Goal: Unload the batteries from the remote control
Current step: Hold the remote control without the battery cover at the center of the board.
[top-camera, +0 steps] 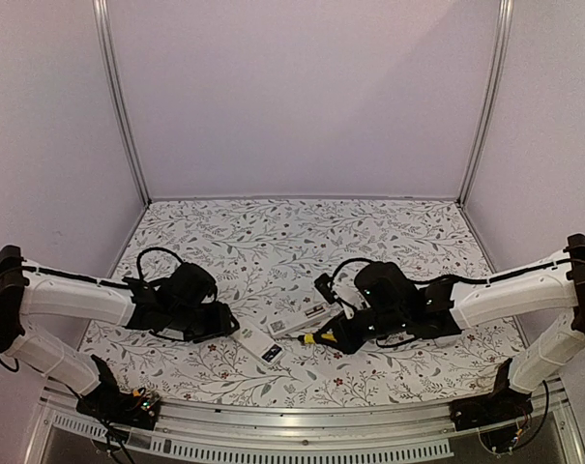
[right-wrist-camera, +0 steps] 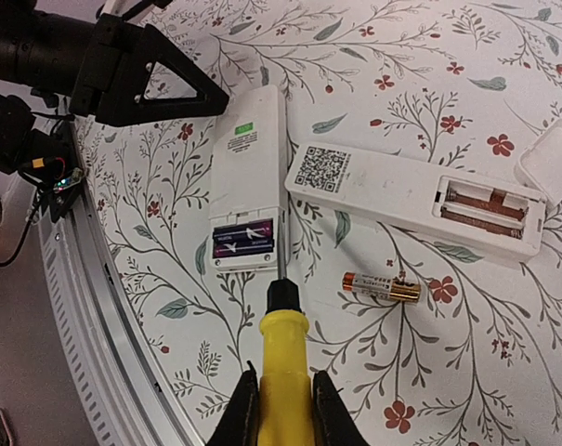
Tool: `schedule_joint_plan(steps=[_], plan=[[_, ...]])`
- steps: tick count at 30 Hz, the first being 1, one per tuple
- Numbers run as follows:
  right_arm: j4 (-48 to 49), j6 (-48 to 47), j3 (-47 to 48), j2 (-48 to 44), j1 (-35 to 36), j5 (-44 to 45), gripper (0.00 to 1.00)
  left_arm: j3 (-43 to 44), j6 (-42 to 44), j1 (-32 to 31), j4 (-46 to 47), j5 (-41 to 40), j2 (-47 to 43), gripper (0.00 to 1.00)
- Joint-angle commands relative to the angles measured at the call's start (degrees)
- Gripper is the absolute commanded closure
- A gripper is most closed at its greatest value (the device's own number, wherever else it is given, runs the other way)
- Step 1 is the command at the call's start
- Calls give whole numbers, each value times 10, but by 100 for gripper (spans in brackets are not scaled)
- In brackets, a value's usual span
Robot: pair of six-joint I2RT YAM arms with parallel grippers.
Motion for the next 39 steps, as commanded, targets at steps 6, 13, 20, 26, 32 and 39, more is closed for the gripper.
schedule_joint_plan(steps=[6,13,20,26,32,39], plan=[[1,-7,20,20,9,6,100,19,21,-13,-24,-17,18,46],[4,-9,29,31,12,4,100,27,27,-15,-29,-19,28,47],[2,-11,34,41,14,2,100,33,29,-19,-36,-21,38,50],[-3,-10,37,48,15,0,100,38,30,-21,-39,-23,43,51],[-6,-9,39,56,17,-5,100,37,28,-23,-41,-25,44,51],[-11,-7,43,61,18,-12,100,39,27,-27,-43,-25,44,51]])
